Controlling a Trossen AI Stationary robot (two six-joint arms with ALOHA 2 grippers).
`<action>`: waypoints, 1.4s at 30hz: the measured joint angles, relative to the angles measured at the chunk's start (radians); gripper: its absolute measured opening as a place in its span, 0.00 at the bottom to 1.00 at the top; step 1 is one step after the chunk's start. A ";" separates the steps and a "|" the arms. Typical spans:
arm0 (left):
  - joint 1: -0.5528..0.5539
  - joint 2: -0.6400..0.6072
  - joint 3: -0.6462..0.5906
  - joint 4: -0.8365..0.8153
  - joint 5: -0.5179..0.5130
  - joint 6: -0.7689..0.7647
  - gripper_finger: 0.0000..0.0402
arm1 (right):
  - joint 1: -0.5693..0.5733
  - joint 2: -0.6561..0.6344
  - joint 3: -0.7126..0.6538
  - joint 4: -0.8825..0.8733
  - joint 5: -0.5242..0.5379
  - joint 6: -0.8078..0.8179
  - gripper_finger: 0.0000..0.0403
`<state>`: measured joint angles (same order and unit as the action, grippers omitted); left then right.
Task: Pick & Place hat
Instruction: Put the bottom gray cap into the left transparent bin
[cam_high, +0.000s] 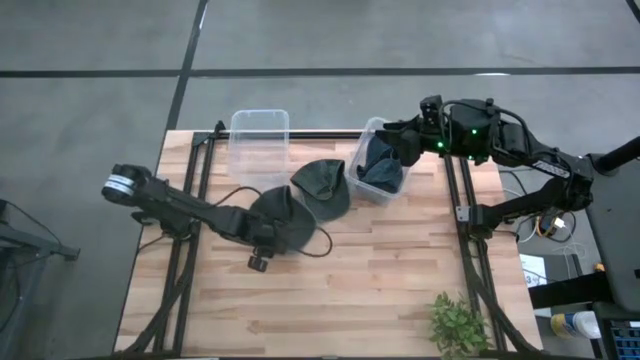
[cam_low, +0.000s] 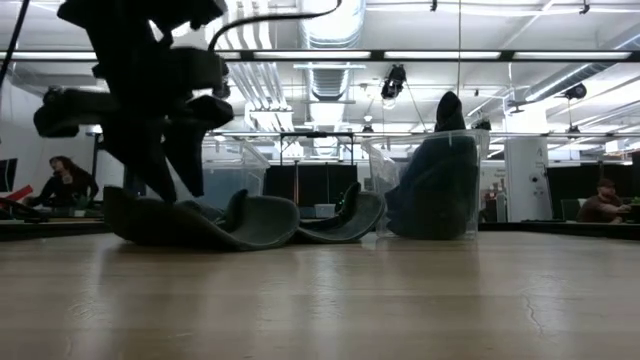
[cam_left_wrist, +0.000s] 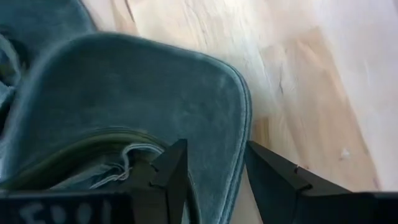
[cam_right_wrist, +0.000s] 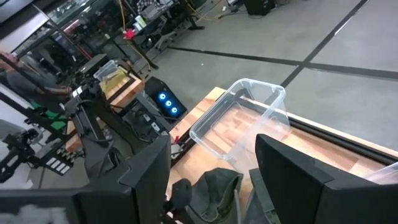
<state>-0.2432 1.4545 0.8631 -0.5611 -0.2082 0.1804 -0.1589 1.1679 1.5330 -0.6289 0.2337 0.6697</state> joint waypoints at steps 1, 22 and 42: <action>0.000 0.014 0.000 -0.004 -0.001 0.001 0.38 | 0.000 0.000 0.000 0.000 0.000 0.000 0.57; -0.006 0.042 -0.006 -0.024 -0.003 0.086 0.38 | 0.000 0.000 0.000 0.001 -0.003 -0.026 0.57; -0.004 0.040 0.123 -0.111 -0.104 -0.200 0.02 | 0.005 0.001 0.000 0.002 -0.010 -0.003 0.57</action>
<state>-0.2470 1.4945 0.9859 -0.6720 -0.3118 -0.0198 -0.1543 1.1687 1.5330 -0.6273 0.2234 0.6663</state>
